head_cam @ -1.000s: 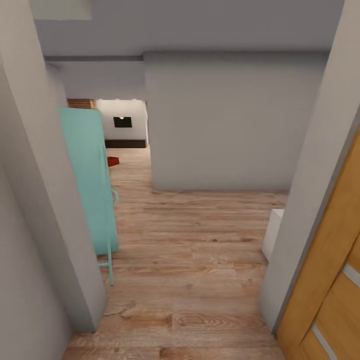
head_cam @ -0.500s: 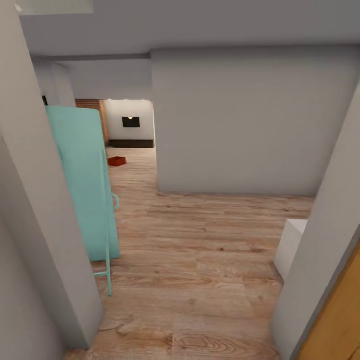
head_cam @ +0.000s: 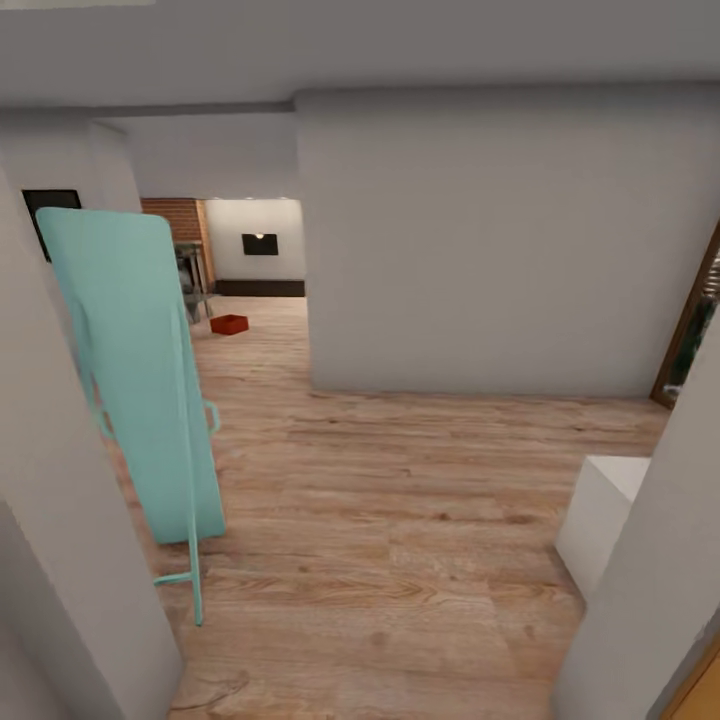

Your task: Move the two storage containers from the living room to the garage. In the garage, place one container on the floor and stack the other container on top of it (either order is fine).

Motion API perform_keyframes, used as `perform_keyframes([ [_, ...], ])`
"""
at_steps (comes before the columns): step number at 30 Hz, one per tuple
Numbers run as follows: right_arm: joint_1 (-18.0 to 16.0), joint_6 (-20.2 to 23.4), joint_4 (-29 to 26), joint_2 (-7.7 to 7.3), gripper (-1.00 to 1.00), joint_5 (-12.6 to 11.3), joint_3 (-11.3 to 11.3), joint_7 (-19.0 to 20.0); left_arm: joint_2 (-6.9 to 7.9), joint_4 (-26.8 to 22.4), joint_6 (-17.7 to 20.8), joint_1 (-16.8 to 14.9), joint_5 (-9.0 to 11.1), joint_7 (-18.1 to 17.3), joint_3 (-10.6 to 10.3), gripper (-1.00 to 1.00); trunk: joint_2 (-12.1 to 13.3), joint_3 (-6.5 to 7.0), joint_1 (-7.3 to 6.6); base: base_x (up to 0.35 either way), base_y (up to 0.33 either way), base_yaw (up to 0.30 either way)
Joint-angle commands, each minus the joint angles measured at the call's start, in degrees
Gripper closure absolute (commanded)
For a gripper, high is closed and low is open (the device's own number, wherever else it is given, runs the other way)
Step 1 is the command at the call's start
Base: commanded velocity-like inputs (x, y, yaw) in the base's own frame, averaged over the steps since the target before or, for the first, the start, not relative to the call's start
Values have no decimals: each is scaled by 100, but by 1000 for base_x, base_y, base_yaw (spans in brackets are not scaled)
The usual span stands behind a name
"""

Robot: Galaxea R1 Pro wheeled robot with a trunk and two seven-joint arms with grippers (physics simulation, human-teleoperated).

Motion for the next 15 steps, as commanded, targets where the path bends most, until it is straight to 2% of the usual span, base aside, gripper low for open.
perform_keyframes([
  [1,3,10,-9,-1,-100,62,2,-54,-1,20,-32,-9,5,31,-23,-100,-3,-5,4,327,-10,0],
  [15,3,14,-9,-1,-100,60,-8,-72,8,20,-27,-9,5,34,-23,-100,-3,-5,4,327,-2,0],
])
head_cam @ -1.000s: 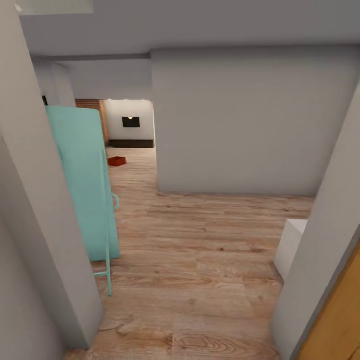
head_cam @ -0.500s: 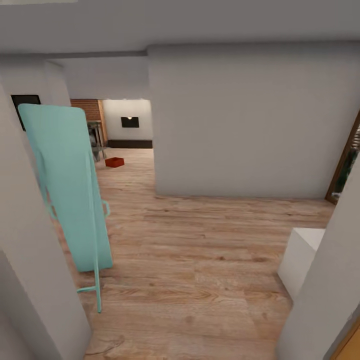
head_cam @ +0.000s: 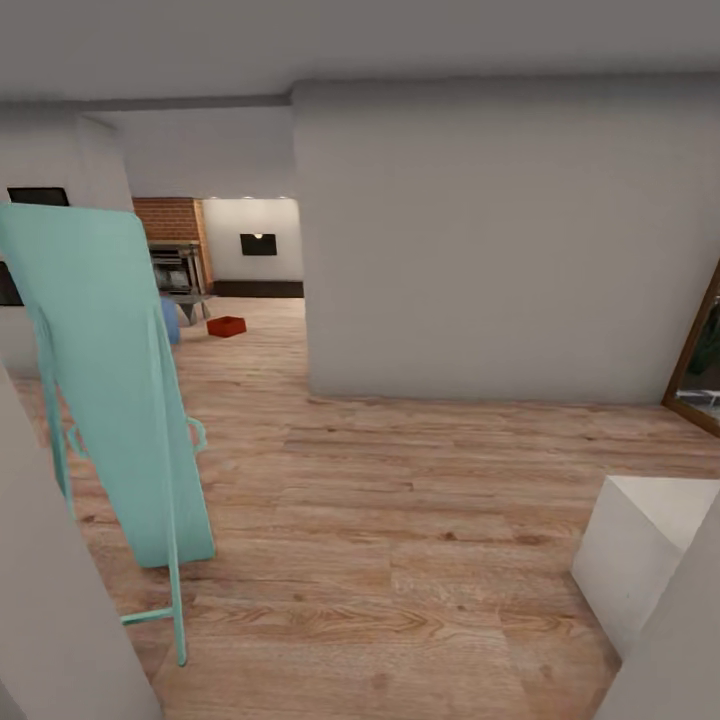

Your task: Move the two storage containers from the living room to the garage. In the garage, place one container on the floor and stack the other container on top of it (either order is fine).

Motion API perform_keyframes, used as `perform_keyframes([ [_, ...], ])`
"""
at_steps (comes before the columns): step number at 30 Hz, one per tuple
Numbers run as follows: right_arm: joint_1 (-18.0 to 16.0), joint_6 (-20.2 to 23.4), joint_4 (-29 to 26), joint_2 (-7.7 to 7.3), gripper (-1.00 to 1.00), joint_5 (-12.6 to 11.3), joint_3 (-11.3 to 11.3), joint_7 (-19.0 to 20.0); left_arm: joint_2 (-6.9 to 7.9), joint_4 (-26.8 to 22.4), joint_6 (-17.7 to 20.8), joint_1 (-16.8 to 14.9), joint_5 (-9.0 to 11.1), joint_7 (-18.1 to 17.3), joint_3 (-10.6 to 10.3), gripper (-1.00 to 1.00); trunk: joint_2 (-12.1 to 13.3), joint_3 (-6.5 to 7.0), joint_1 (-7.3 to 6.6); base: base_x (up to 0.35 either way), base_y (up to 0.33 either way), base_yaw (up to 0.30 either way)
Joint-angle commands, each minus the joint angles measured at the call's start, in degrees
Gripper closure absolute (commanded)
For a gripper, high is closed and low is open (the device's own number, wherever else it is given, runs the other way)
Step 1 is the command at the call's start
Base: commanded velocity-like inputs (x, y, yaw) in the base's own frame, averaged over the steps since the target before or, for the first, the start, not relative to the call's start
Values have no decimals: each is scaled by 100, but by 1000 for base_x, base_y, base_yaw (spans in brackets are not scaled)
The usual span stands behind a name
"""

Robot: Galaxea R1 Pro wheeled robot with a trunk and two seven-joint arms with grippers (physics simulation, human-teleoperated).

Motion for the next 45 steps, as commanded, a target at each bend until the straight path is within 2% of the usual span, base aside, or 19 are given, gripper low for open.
perform_keyframes([
  [1,3,7,-9,-1,-100,58,3,-54,-1,20,-28,-9,5,30,-22,-100,-3,-5,4,327,0,0],
  [45,3,17,8,-1,-100,13,-6,-37,-2,20,-36,-9,5,32,-26,-100,-3,-5,4,327,0,0],
])
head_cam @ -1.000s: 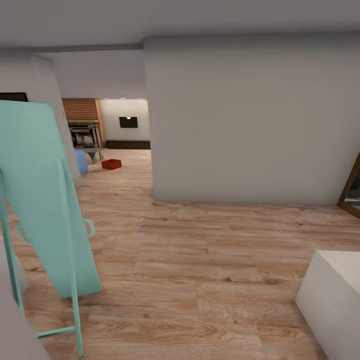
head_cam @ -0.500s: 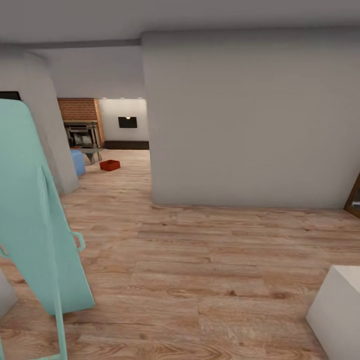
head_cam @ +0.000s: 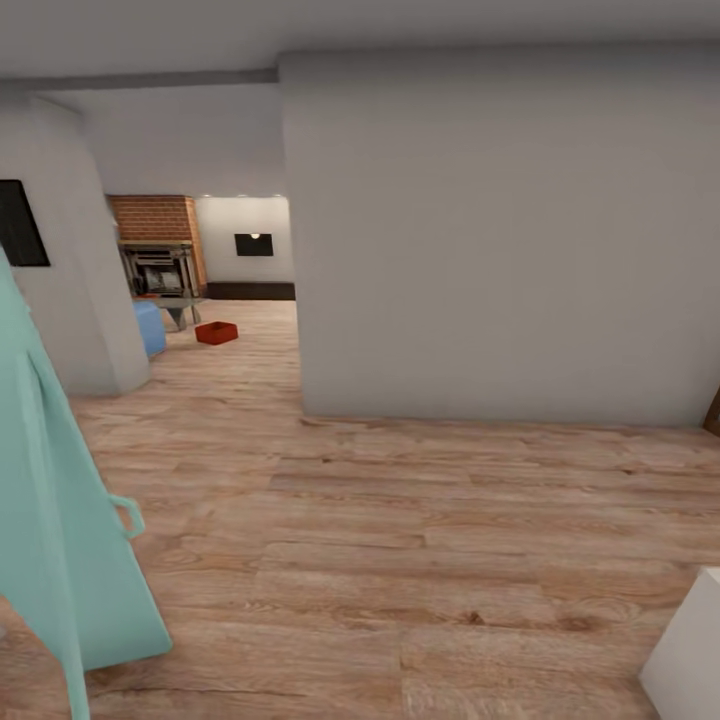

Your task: Move the two storage containers from the living room to the garage. In the garage, place one container on the floor and stack the other container on top of it (either order is fine).

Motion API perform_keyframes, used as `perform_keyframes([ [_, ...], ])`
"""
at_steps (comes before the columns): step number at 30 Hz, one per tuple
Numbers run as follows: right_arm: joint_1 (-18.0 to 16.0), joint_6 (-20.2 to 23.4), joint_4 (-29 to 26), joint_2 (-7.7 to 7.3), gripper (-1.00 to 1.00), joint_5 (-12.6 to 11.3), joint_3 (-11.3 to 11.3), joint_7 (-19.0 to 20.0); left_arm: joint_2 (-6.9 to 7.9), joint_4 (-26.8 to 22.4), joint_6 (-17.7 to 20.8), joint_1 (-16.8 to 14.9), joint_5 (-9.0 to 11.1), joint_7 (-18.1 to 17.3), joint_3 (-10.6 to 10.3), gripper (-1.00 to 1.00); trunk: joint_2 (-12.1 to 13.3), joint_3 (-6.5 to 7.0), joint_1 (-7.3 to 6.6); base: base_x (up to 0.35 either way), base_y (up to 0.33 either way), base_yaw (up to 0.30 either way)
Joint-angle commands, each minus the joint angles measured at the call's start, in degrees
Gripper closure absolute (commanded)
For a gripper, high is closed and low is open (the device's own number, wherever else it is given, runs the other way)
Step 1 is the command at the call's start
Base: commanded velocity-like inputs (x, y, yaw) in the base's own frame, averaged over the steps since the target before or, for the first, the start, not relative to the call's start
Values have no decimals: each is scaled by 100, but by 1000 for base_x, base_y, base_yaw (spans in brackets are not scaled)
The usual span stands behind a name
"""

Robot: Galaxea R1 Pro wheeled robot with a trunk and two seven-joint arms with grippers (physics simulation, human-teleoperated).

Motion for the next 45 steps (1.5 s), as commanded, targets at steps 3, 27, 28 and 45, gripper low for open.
perform_keyframes([
  [3,3,9,-18,-10,-100,47,-16,-47,0,20,-28,-9,5,29,-23,-100,-3,-5,4,327,0,0],
  [27,-987,1411,-27,-231,-100,-632,-34,502,275,-17,562,-9,-135,-707,-61,-100,-3,-5,4,327,14,0],
  [28,-988,1411,-23,-230,-100,-634,-31,502,348,-59,703,-9,-145,-1000,-57,-100,-3,-5,4,326,73,0],
  [45,-989,1412,-16,-229,-100,-644,-37,501,541,-200,1006,-9,-195,-1108,-38,-100,-3,-5,4,327,35,0],
])
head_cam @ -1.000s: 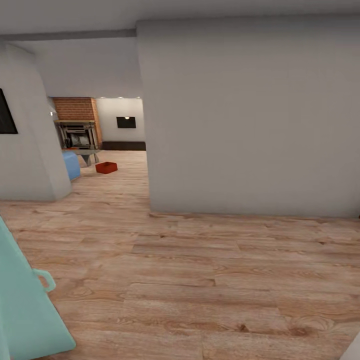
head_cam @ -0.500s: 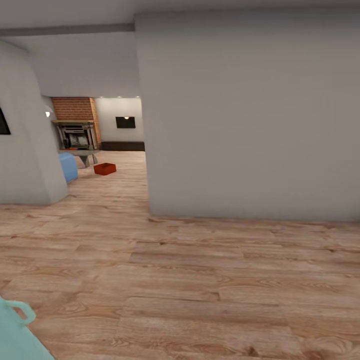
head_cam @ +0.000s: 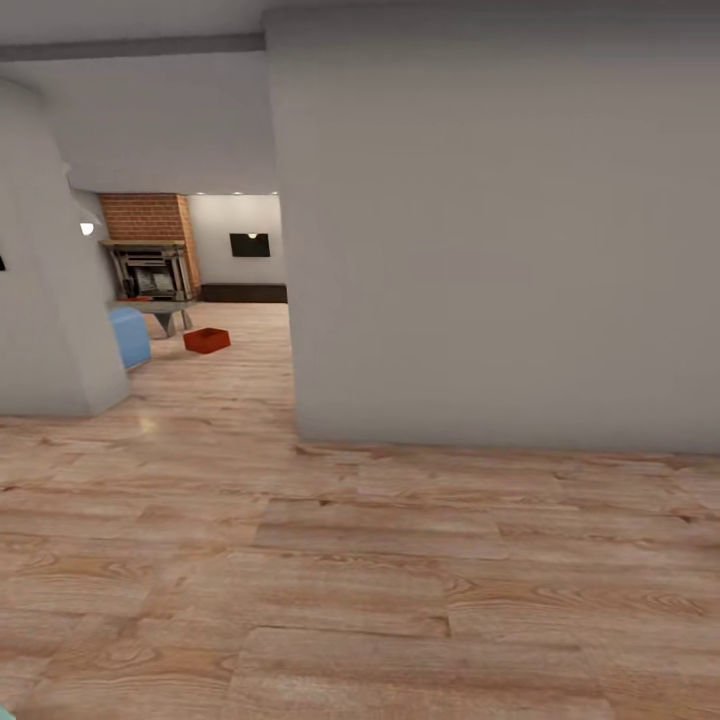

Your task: Move the two storage containers from the living room to the garage. In the garage, place one container on the floor and stack the other container on top of it (either order is fine).

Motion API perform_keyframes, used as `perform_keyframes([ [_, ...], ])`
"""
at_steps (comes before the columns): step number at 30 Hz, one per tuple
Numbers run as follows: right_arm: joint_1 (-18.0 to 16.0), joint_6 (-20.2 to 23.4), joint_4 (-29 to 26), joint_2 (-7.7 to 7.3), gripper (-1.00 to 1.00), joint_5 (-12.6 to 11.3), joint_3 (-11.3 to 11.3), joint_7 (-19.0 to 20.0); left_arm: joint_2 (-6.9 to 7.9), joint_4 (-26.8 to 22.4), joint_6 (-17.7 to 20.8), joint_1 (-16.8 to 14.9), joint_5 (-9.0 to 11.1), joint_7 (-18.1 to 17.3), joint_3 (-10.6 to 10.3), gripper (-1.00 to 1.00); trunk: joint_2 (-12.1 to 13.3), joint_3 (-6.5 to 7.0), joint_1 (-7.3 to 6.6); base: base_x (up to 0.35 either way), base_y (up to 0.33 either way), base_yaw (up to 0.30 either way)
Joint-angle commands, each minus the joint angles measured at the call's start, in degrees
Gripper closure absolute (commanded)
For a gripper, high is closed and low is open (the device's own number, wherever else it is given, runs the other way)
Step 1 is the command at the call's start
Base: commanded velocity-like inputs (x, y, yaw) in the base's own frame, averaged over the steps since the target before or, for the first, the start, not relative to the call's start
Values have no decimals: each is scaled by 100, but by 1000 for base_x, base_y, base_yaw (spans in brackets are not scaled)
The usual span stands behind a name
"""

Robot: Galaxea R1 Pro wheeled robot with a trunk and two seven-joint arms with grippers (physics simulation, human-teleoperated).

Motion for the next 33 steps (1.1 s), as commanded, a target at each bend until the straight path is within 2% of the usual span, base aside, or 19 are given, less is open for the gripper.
perform_keyframes([
  [1,-5,-11,8,0,-100,60,-3,-46,12,23,-29,-9,-9,-31,47,-100,-3,-6,3,327,25,0],
  [9,-4,-11,16,1,-100,60,3,-46,102,-17,138,-9,27,-26,45,-100,-3,-6,3,328,5,0],
  [15,-5,-11,22,5,-100,67,40,-46,99,-127,244,-9,40,-19,53,-100,-3,-6,3,328,0,0],
  [33,-4,-11,22,9,-100,86,49,-46,73,-136,254,-9,41,-10,54,-100,-3,-6,3,328,0,4],
])
